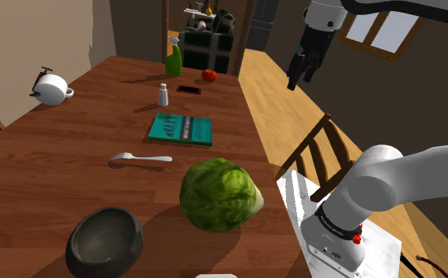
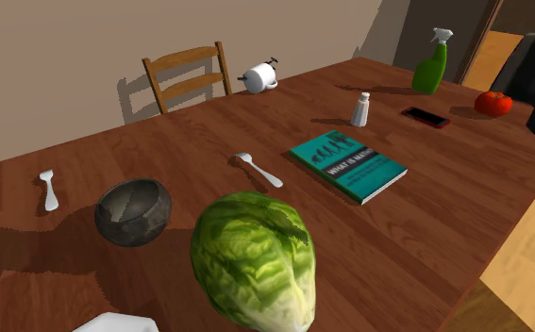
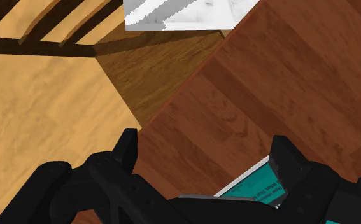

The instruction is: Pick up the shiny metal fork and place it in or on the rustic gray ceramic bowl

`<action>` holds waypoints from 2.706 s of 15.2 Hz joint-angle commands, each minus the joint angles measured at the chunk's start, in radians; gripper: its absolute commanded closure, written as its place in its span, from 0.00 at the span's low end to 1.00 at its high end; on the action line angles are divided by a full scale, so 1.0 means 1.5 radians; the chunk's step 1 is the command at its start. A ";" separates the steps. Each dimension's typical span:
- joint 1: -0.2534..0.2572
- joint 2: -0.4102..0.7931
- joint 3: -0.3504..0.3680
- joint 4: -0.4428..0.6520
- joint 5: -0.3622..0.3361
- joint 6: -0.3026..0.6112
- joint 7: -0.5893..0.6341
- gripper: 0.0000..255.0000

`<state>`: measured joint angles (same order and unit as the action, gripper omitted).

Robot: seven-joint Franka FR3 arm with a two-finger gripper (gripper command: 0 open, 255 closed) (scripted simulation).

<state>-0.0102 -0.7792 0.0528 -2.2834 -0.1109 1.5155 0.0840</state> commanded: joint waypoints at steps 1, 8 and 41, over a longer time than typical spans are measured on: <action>0.000 0.000 0.000 0.000 0.000 0.000 0.000 0.00; 0.031 0.100 0.044 -0.018 0.028 0.126 0.025 0.00; 0.185 0.792 0.206 0.367 -0.138 0.445 0.180 0.00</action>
<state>0.2576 0.3749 0.3625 -1.7682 -0.3056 2.1838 0.3544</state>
